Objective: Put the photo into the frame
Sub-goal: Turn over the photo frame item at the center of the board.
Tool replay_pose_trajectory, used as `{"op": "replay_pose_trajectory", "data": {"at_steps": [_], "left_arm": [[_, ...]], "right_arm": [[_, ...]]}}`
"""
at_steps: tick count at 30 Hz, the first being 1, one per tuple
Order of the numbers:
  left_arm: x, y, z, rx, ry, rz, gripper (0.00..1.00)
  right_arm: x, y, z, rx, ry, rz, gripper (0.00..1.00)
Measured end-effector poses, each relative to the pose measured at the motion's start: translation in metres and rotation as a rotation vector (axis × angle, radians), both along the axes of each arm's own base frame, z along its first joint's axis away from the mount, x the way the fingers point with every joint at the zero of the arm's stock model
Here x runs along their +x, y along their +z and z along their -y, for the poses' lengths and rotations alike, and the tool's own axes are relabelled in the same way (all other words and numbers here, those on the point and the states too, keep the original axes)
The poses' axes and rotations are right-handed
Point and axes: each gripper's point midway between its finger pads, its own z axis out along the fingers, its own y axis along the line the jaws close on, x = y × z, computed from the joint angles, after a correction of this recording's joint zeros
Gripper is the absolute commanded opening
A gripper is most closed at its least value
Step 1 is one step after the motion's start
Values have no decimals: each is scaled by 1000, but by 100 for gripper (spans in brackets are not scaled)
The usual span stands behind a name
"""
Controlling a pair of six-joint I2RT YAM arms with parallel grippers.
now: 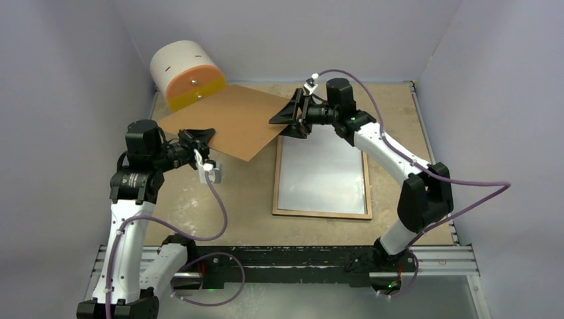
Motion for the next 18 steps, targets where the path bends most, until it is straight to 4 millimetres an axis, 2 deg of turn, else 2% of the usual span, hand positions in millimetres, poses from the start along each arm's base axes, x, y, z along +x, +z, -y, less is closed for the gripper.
{"op": "replay_pose_trajectory", "data": {"at_steps": [2,7,11,13,15,18], "left_arm": [[-4,2,0,1,0,-28,0],[-16,5,-1,5,2,-91,0],[-24,1,-1,25,-9,-173,0],[-27,-2,-1,34,-14,-212,0],[-30,-7,-1,40,-17,-250,0],[-35,-12,-1,43,-19,-289,0]], "right_arm": [[-5,-1,8,-63,67,98,78],[-12,7,39,-260,147,430,79],[-20,31,65,-385,132,725,77],[-28,41,76,-419,138,886,81],[-41,43,81,-432,170,1045,88],[-65,31,75,-430,257,1240,90]]}}
